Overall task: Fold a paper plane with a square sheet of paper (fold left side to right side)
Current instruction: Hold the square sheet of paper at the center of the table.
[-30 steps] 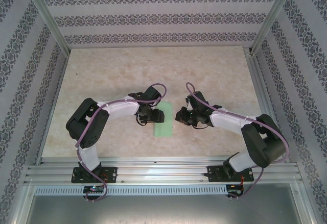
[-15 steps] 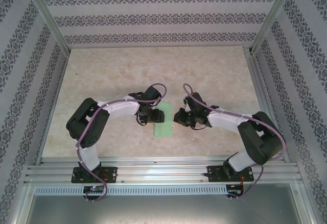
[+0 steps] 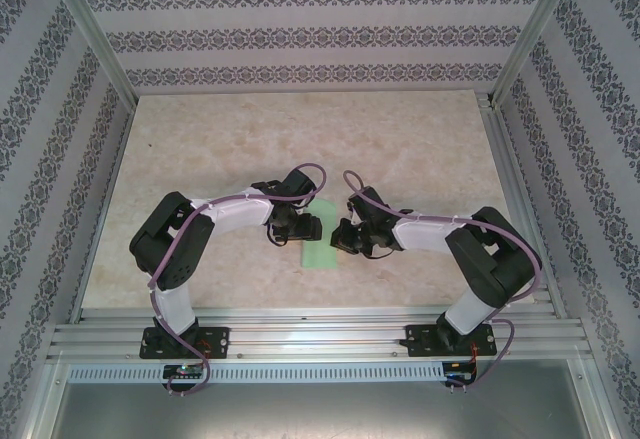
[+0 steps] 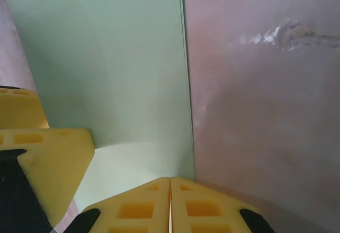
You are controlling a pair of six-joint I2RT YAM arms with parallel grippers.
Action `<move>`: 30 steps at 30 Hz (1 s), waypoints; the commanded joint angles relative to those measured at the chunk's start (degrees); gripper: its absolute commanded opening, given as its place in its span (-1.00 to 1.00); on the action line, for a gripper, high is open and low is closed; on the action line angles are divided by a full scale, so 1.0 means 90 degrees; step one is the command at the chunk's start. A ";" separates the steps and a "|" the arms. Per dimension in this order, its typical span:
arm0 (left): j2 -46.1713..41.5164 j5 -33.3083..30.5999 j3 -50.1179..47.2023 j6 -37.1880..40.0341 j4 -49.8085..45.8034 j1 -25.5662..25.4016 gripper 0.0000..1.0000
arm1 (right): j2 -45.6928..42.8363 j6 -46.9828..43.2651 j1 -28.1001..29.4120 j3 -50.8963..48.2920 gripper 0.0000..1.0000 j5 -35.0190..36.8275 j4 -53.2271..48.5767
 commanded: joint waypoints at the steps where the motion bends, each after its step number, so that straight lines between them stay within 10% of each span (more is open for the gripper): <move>1: 0.1011 0.0642 -0.0277 0.0065 0.1572 -0.0415 0.27 | 0.0100 0.0109 0.0086 0.0174 -0.83 -0.0022 0.0188; 30: 0.0235 0.0596 -0.0212 0.0280 0.1160 -0.0141 0.28 | 0.0530 -0.0408 0.0135 0.0301 -0.83 0.0329 -0.0877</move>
